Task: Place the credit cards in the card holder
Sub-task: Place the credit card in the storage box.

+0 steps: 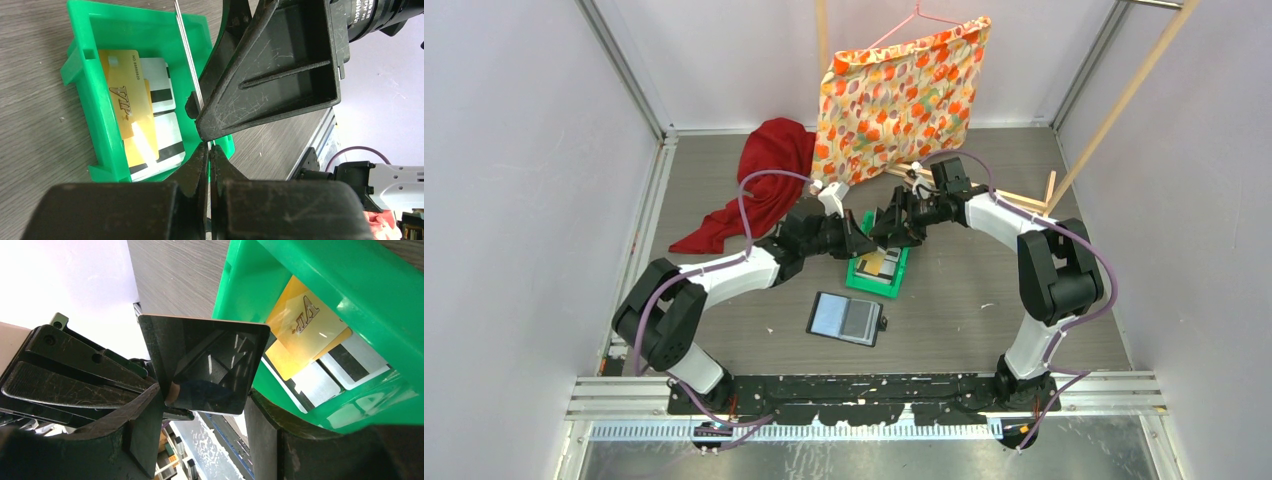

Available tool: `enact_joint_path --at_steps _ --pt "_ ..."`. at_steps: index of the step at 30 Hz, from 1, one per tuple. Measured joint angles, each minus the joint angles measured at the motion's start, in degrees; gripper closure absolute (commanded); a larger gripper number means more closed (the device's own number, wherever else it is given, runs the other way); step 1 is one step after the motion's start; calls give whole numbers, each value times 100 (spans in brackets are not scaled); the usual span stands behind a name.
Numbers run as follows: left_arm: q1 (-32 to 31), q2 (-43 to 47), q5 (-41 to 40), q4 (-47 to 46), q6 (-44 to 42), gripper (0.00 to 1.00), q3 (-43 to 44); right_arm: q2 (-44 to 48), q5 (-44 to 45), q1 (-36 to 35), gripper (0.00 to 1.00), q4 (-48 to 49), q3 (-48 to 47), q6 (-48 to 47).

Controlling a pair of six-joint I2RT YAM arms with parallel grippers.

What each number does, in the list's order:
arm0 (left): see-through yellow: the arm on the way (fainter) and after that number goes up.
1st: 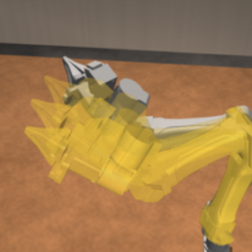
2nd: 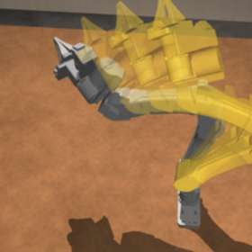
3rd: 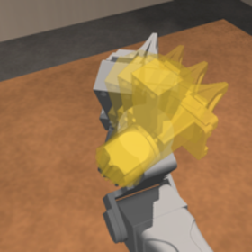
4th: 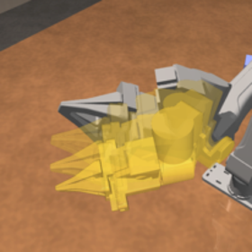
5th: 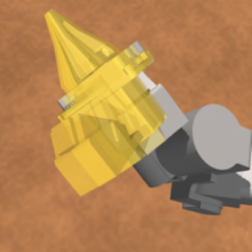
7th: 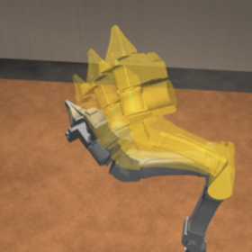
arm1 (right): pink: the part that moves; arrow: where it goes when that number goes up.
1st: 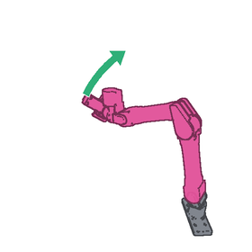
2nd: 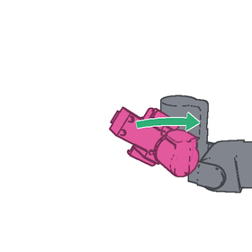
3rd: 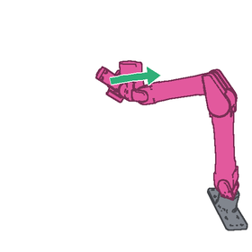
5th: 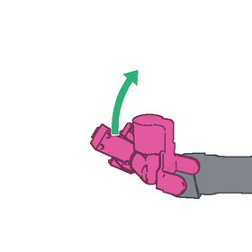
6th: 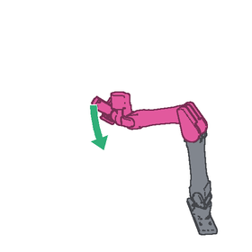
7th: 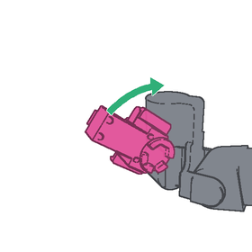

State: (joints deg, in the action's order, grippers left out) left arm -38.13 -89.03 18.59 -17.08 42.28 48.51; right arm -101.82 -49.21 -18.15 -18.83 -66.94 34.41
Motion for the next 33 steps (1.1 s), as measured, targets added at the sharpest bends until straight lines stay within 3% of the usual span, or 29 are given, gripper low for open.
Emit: enact_joint_path --at_steps 19,33 --pt "24 -74 247 284 -98 100 0 184 164 0 34 -280 138 -369" --pt "103 94 243 785 -118 100 -44 184 273 0 33 -367 138 -538"
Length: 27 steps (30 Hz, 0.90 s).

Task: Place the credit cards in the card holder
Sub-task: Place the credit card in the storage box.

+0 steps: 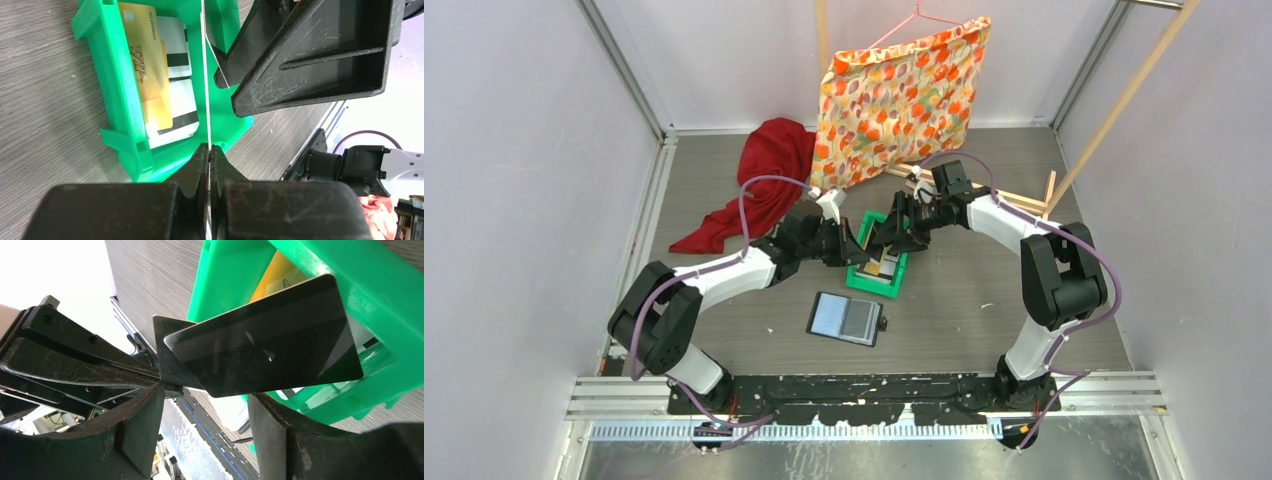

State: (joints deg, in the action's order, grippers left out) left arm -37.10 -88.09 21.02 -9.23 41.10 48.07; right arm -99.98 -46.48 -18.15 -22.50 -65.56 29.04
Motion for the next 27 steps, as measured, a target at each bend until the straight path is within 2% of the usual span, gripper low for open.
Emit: enact_joint_path --at_steps 22,27 --pt "122 807 -136 1104 -122 100 -85 149 -140 0 21 -444 -13 -949" --pt "127 997 -153 1169 -127 100 -122 149 -258 0 11 -527 -122 -1058"
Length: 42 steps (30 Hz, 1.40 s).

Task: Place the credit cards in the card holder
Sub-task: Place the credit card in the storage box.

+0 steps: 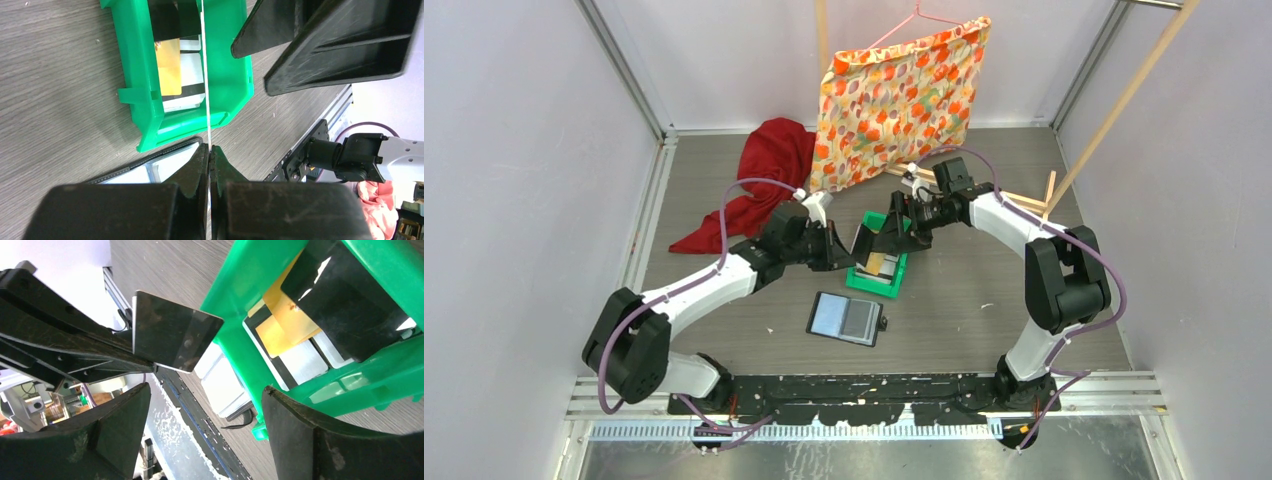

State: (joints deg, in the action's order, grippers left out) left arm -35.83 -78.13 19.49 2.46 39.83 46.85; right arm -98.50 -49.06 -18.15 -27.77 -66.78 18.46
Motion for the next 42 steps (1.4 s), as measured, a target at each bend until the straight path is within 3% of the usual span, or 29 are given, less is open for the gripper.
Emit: enact_joint_path --at_steps 4,13,24,27,33,38,42 --pt "2 22 24 -4 22 100 -33 0 -175 0 0 68 -151 173" --pt "2 -26 188 -435 208 100 -33 -155 -249 0 0 437 -472 1161" --pt "-9 -284 313 -793 376 100 -33 -551 -140 -2 0 535 -490 1672" --pt "-11 -341 328 -844 396 100 -33 -551 -142 -7 5 597 -490 1735" --pt "-11 -352 393 -922 472 100 -33 -551 -151 -11 26 706 -490 1821" --pt "-11 -352 417 -970 498 100 -37 -553 -179 -11 53 756 -490 1888" --pt "-9 -352 411 -1045 527 100 -72 -553 -208 26 58 855 -450 1950"
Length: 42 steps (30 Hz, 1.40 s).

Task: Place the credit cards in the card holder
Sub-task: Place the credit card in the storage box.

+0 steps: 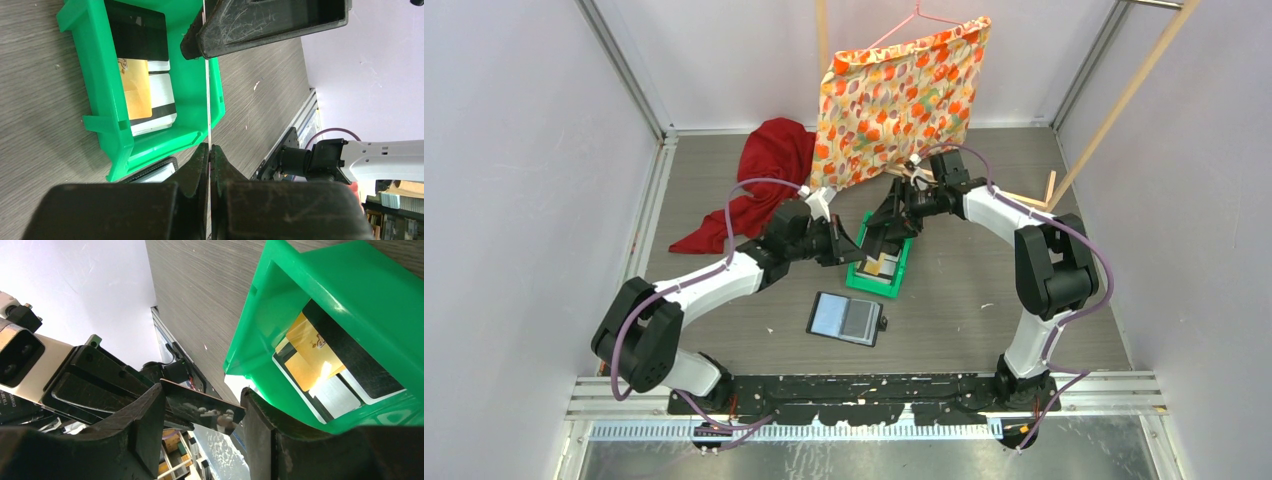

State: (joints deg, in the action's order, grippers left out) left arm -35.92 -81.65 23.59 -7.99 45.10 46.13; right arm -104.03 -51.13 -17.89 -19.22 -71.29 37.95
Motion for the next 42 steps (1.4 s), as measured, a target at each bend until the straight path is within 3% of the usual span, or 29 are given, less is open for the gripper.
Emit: enact_joint_path --at_steps 12,25,42 --pt "7 -111 2 -599 581 100 -299 2 -155 90 41 616 450 411" --pt "70 -173 -55 -1134 1049 100 -470 2 -494 264 40 1497 820 1078" --pt "81 -205 -114 -667 846 100 -472 59 -55 568 43 970 820 649"
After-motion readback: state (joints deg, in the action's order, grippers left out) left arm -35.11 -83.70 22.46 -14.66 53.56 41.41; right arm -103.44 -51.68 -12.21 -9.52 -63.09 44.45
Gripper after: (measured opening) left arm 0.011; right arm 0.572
